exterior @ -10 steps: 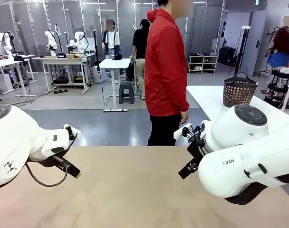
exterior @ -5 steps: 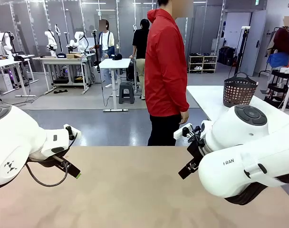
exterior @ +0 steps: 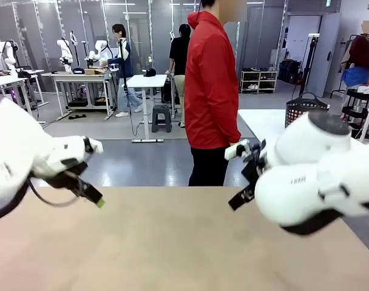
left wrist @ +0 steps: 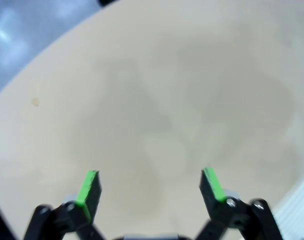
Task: Fold the towel.
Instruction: Grab the top end of the 100 cm Hotel Towel extended by the human.
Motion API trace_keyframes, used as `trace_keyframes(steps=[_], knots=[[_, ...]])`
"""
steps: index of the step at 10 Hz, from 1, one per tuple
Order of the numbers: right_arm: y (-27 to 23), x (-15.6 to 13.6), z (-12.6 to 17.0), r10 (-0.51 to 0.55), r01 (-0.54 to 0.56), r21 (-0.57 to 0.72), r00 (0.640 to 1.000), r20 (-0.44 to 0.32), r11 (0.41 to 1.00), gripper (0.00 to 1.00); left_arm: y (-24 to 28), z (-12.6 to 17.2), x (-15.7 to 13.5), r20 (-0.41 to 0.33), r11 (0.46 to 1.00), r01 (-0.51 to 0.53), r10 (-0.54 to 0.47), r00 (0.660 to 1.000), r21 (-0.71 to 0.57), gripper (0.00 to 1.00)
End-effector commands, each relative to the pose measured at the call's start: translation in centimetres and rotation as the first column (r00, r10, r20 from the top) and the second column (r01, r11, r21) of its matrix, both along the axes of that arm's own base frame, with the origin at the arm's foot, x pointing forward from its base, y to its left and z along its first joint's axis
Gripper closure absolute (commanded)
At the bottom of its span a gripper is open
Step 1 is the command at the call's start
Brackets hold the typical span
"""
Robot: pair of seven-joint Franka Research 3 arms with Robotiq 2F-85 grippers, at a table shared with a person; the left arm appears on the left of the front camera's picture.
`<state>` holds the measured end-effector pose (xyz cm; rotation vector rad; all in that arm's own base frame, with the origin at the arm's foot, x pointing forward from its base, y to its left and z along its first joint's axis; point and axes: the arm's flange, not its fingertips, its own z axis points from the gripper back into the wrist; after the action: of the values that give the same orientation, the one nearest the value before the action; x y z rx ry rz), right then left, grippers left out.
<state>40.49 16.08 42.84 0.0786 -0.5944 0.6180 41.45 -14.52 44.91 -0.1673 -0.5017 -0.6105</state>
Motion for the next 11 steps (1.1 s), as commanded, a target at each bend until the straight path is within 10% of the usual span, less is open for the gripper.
trace_keyframes(steps=[1, 3, 6, 11], knots=[[-4.0, 0.6, 5.5, 0.074, -0.051, 0.185, 0.99, -0.12, 0.981, 0.0, 4.9, 5.8, 0.7, -0.173, 0.992, 0.02, -0.043, 0.984, -0.127, 0.0], [-10.6, -0.8, 9.0, 0.162, -0.062, 0.417, 0.964, -0.209, 0.907, 0.0, 11.8, 9.6, -0.4, -0.306, 0.943, 0.031, -0.138, 0.942, -0.33, 0.0], [-22.4, -4.0, 10.3, 0.143, 0.072, 0.7, 0.959, -0.245, 0.711, 0.0, 23.3, 10.4, -2.7, -0.298, 0.8, -0.07, -0.14, 0.944, -0.596, 0.0], [-36.8, -9.5, 6.8, -0.022, 0.243, 0.837, 0.964, -0.266, 0.49, 0.0, 37.4, 7.8, -7.4, -0.262, 0.543, -0.285, 0.121, 0.957, -0.79, 0.0]])
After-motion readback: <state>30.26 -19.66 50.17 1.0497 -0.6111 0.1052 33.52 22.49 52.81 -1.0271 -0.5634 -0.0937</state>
